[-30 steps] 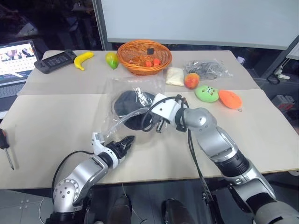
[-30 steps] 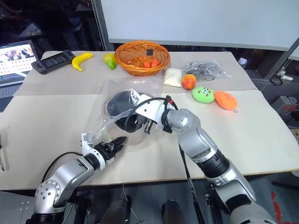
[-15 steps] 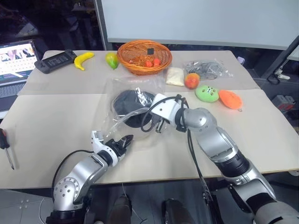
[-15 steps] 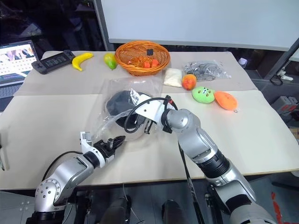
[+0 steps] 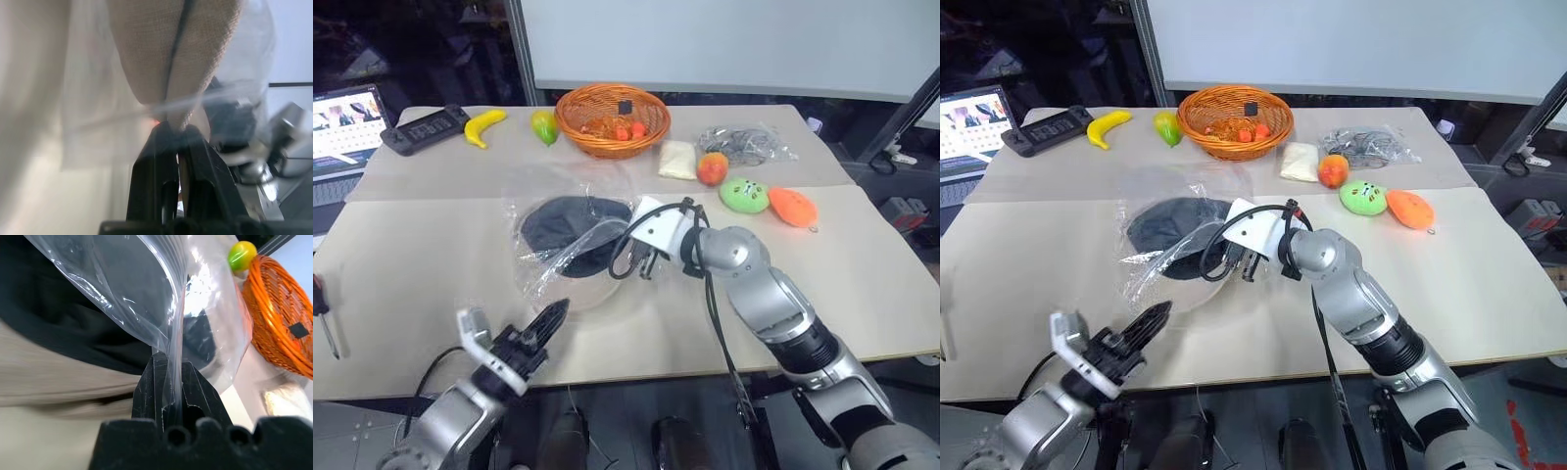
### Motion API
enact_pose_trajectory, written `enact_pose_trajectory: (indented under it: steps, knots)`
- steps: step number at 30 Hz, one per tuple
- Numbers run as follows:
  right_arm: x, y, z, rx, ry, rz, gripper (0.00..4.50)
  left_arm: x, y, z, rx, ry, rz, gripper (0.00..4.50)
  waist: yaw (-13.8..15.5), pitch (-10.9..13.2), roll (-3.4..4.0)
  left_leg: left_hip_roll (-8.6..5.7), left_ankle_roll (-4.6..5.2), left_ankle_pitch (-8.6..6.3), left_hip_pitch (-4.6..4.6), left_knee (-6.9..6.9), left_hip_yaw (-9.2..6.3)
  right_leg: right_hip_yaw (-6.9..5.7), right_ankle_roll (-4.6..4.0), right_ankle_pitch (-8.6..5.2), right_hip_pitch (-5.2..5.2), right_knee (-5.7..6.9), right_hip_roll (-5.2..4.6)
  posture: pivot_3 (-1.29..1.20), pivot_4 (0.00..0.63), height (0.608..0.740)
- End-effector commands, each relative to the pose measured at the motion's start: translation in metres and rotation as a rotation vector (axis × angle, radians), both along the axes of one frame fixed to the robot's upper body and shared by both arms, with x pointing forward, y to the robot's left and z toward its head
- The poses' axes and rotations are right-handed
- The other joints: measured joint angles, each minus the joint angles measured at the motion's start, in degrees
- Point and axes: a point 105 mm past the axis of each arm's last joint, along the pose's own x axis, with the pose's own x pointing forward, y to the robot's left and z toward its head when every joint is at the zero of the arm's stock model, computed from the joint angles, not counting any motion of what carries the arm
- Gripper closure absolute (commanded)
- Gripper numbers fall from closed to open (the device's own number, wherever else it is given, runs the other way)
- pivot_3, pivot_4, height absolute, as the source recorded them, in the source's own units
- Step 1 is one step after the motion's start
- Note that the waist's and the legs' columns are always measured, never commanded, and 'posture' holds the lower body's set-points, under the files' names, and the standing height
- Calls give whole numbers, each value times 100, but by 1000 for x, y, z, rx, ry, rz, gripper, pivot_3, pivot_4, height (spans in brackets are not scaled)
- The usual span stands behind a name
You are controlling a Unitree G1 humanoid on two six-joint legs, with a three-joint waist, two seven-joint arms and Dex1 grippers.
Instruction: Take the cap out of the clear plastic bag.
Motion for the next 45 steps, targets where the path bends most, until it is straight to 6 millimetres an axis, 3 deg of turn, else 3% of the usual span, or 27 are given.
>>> enact_pose_trajectory:
  steps: [1, 7, 12, 19, 24, 28, 30, 32, 37, 38, 42, 45]
  knots:
    - [0, -3, 8, 8, -34, -4, 4500, -42, -12, 15, -4, -99, -294, 4472, 2, 0, 0, 2, 0, 0, -3, -2, 0, -1, -3, -2, -4, 1, 1, 0, 150, 740]
    - [-1, 1, 7, 6, -30, 14, 4500, -82, 4, 2, 129, 89, -560, 4472, 10, 1, 1, 14, 0, 0, -7, -31, 19, 4, -59, -31, -48, 11, -3, 0, 150, 740]
    - [-1, 4, 6, 4, -25, 34, 4500, -104, 8, -2, 311, 82, -745, 4472, 7, 2, 3, 44, 0, 2, -3, -75, -2, -12, -88, -47, -82, 65, 43, 0, 150, 740]
    - [-1, 12, 5, 15, -22, 62, 4500, -99, 24, -3, 431, 22, -755, 4472, -31, 2, 4, 60, -3, 0, -4, -73, 18, -5, -90, -48, -85, 61, 51, 0, 150, 740]
    - [2, 11, 3, 22, -16, 48, 4500, -91, 32, -1, 408, -10, -693, 4472, -31, 2, 3, 56, -6, 2, -4, -69, 33, 0, -85, -45, -85, 59, 37, 0, 150, 740]
    - [33, 1, 31, 145, -105, -137, 4500, -81, 46, -2, 422, -14, -620, 4472, -65, 2, 3, 59, -6, 2, -3, -68, 36, 2, -85, -41, -87, 61, 38, 0, 150, 740]
    - [44, 9, 59, 274, -165, -161, 4500, -73, 50, -1, 398, -18, -579, 4472, -111, 2, 3, 62, -11, 6, -4, -69, 36, 4, -87, -36, -96, 69, 43, 0, 150, 740]
    - [47, 23, 74, 353, -174, -139, 4500, -66, 51, -2, 398, -24, -555, 4472, -140, 2, 2, 65, -24, 14, -5, -68, 36, 5, -88, -34, -104, 84, 47, 0, 150, 740]
    - [10, 111, 71, 316, -112, 201, 4500, -27, 41, 3, 377, -115, -435, 4472, -151, -2, -4, 60, -25, 15, -4, -68, 39, 7, -80, -32, -98, 87, 40, 0, 150, 740]
    - [6, 121, 68, 304, -106, 228, 4500, -20, 37, 6, 368, -127, -420, 4472, -151, -3, -5, 63, -25, 15, -4, -70, 39, 6, -80, -32, -100, 89, 42, 0, 150, 740]
    - [16, 135, 56, 283, -94, 194, 4500, -17, 13, 19, 360, -194, -481, 4472, -165, -4, -8, 72, -25, 15, -7, -69, 35, 8, -83, -29, -105, 102, 52, 0, 150, 740]
    - [38, 125, 53, 265, -118, 113, 4500, -26, 13, 27, 351, -213, -514, 4472, -146, -4, -8, 60, -26, 15, -8, -66, 34, 7, -77, -24, -103, 103, 40, 0, 150, 740]
